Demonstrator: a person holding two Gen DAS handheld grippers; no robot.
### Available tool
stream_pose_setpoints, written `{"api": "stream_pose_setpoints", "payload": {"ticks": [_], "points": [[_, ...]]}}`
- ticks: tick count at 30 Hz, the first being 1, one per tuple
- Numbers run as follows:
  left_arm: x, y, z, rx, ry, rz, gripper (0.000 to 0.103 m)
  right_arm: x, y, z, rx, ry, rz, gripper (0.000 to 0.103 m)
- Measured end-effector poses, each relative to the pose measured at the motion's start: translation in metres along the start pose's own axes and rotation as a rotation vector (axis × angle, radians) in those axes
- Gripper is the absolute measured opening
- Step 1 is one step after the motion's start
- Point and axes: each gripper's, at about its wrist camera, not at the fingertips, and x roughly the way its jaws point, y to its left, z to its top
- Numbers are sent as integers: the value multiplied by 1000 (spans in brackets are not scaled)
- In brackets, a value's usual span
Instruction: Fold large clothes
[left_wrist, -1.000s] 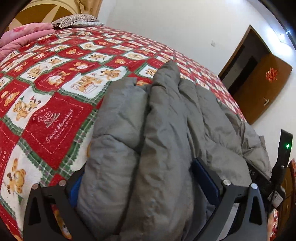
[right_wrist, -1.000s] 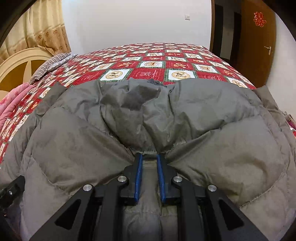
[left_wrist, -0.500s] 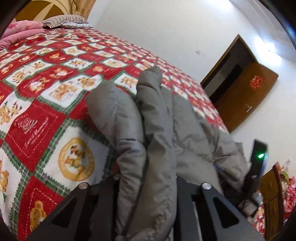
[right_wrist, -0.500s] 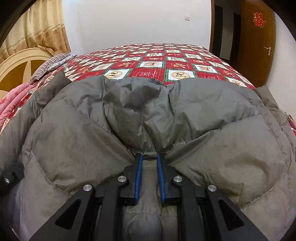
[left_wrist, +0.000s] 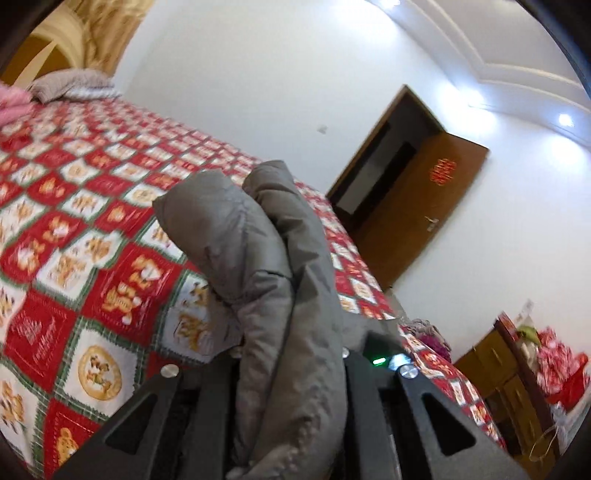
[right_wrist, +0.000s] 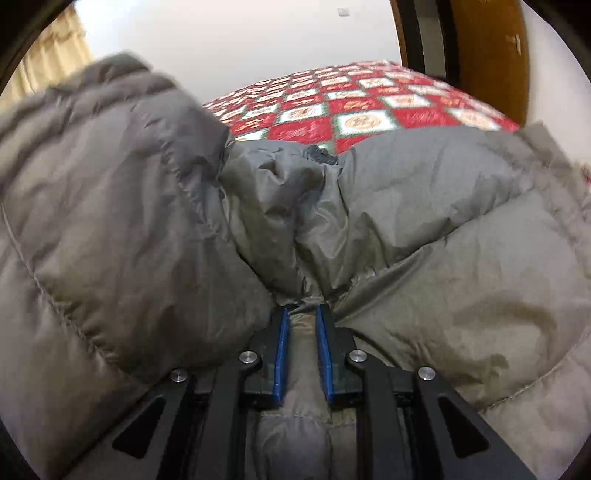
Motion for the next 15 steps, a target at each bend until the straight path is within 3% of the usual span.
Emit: {"api": "stream_pose_setpoints", "payload": {"ticks": [2,4,7,9,12,15], "points": [[-17,-16,3,78,-12,-4,13,1,14,-10,56,20,96,18],[-23,-29,3,138,-12,2,13,6,28,-19,149,65,271,18],[-24,-52,-10,298,5,91,13,21,53,-30,218,160,506,14],[-20,-56,-16,345,19,125,13,24,60,-30,184,204,530,13],[-22,-65,-20,381,22,110,13,11,48,-21,143,248,550,13],[-12,-78,-28,406,48,111,13,-28,7,-9,114,190,530,13]]}}
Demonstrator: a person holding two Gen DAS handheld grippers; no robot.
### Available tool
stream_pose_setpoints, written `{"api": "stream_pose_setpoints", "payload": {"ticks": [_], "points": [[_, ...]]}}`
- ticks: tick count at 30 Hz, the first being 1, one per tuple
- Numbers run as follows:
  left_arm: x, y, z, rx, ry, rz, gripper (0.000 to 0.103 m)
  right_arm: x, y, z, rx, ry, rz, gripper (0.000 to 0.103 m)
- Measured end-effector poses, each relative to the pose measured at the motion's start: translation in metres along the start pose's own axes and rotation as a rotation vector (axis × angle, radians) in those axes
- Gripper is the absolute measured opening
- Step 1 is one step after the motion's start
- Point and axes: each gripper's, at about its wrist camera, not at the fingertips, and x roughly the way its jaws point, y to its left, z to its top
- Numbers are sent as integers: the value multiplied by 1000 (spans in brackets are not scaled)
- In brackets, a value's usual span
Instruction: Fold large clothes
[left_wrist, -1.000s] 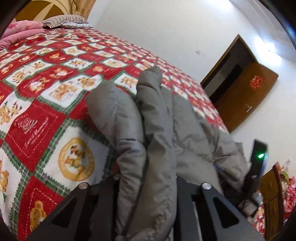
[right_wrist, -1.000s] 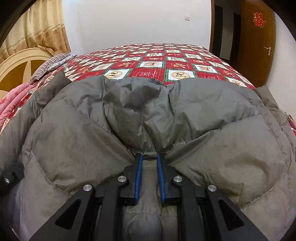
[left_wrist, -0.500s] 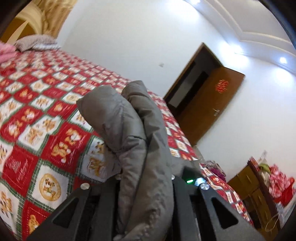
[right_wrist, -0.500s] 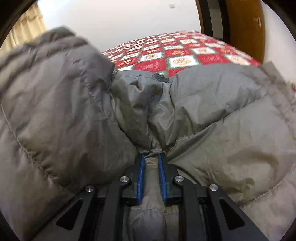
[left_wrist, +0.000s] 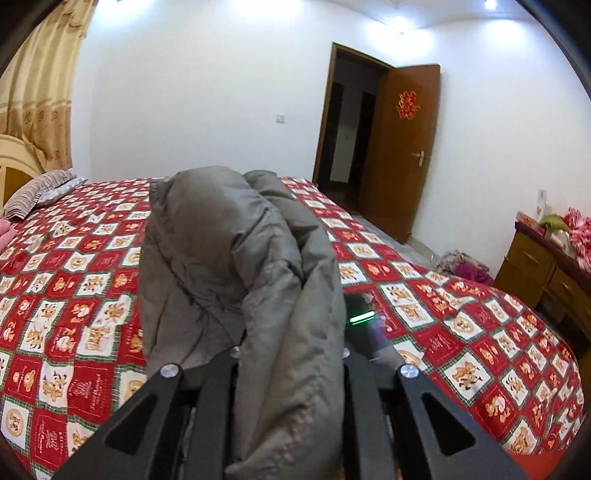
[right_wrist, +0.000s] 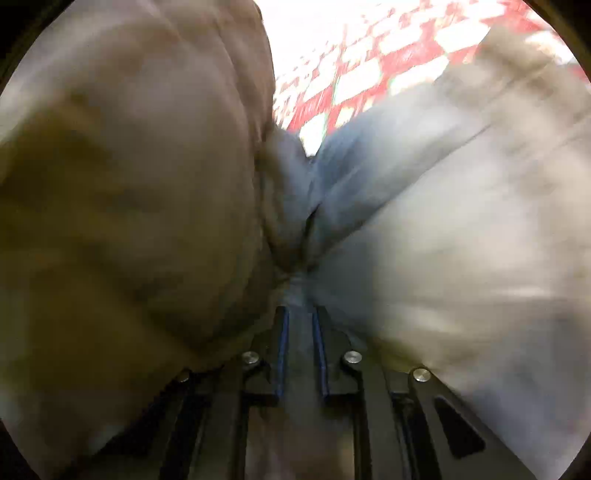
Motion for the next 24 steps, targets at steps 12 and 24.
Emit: {"api": "stream_pose_setpoints", "payload": {"ticks": [12,24], "points": [[80,-88,-63,263,181,33,15,-188,-54,-3,-113,-297,-323,21],[95,-110,-98,407,183,28,17,-161,-37,22,-233,-164,-229,71]]}}
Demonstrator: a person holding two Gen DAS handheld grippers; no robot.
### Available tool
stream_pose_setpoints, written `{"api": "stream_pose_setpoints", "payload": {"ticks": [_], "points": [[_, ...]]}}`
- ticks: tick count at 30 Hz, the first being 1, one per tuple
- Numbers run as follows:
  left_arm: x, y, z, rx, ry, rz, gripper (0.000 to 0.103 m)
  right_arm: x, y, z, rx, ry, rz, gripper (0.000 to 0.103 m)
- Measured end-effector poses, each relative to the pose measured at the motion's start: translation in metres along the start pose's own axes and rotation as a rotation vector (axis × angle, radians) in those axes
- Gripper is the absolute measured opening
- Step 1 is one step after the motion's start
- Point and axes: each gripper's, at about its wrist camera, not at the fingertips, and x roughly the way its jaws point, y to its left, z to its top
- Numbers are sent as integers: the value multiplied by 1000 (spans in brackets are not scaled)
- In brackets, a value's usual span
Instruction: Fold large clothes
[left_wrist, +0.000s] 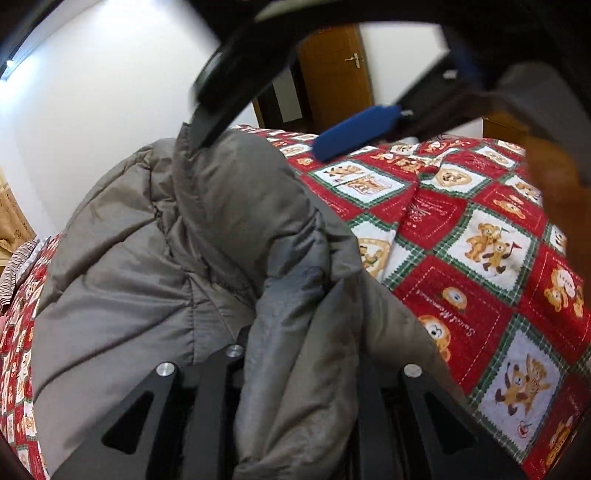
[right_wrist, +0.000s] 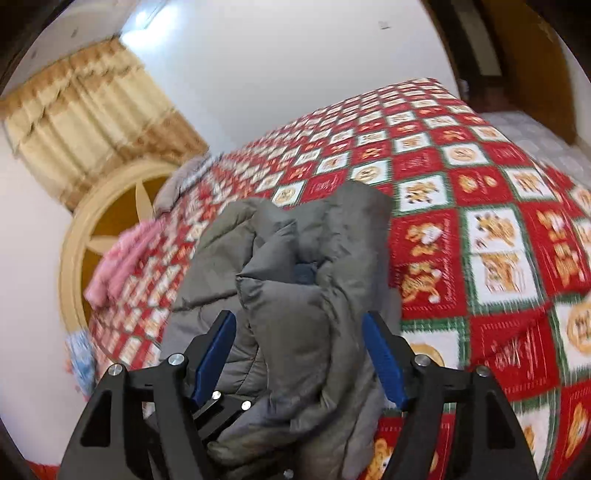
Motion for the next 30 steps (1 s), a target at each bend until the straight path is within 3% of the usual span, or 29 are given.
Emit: {"api": "stream_pose_setpoints", "payload": {"ticks": [2,3,6,10,12,15,19,21,23,26,28,30], "points": [[-5,-1,-1,8,-1,1,18,19,3,1,-37,58,-33,65],[-5,-2,1,12,2,3,20,28,3,0,-56,79,-59,44],[-12,-6,0,52,22,47,29,42,-10,-2,-38,112,-123,31],[-36,-8,-6,90,19,59,44,47,-34,-11,58,115,-100,30],[-53,-5,-12,96,3,35,61,52,-37,-19,67,123,-112,30],[-91,10,-23,92,-39,-47,71,58,-44,-28,89,120,-124,30],[-127,71,-19,-84,-66,-139,79,59,-56,-39,149,100,-97,30],[-123,111,2,-203,-78,-93,87,59,-59,-47,164,95,-90,30],[-107,150,20,-320,-58,4,93,57,-56,-49,151,92,-104,30],[-59,185,43,-447,17,159,91,47,-48,-45,141,107,-125,32],[-29,191,51,-443,85,246,89,29,-37,-30,125,115,-146,32],[-20,188,49,-412,99,285,88,-3,-20,-8,71,28,-190,32]]}}
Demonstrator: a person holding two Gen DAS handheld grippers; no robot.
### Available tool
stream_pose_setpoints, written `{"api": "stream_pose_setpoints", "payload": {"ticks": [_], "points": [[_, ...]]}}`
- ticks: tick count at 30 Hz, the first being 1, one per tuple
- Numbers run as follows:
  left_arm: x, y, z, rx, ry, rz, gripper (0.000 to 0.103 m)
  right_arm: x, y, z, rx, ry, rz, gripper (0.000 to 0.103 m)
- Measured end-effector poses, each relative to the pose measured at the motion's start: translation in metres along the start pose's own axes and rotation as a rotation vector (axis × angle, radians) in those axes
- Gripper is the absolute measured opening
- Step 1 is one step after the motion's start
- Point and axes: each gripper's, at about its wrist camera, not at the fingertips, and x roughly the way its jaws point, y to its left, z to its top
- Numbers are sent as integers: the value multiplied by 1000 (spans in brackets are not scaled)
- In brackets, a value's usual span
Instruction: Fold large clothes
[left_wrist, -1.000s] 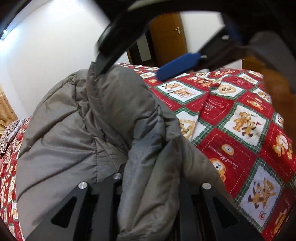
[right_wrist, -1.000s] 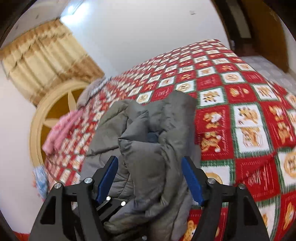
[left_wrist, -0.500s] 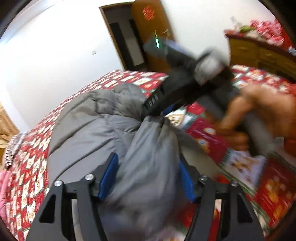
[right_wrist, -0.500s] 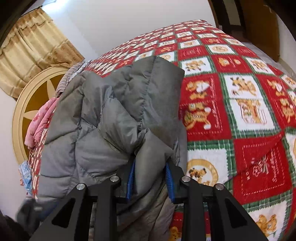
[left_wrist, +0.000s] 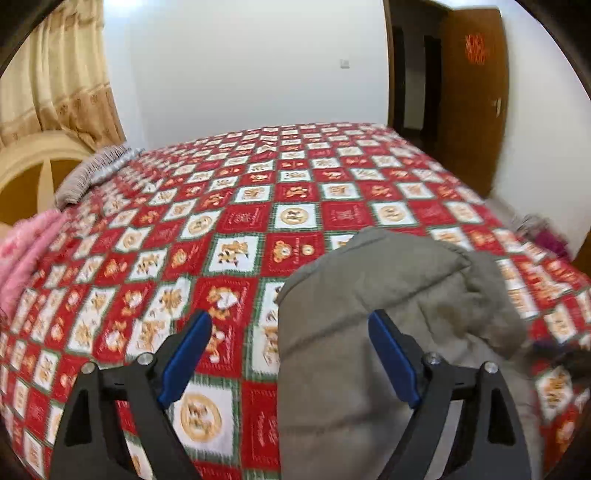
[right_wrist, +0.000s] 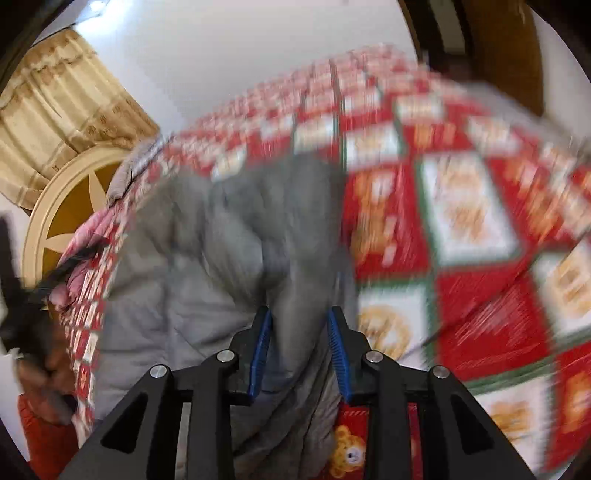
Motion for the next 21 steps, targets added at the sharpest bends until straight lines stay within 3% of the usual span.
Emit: {"api": "stream_pose_setpoints", "payload": {"ticks": [3,7,9,12,15,21], "points": [[12,-11,-2,22,-10,45,88,-38,27,36,-48,-109,-54,33],[25,-16,4,-7,14,55,89,-17,65,73,-14,-55,14,33],[31,-18,3,-37,24,78,89,14,77,79,25,-28,-51,33],[33,-26,0,-14,26,123,89,69,80,69,7,-42,-221,33],[39,-32,-5,21,22,136,90,100,58,54,-15,-59,-339,33],[53,-41,-11,42,26,107,93,109,7,32,131,-68,-208,33]]}}
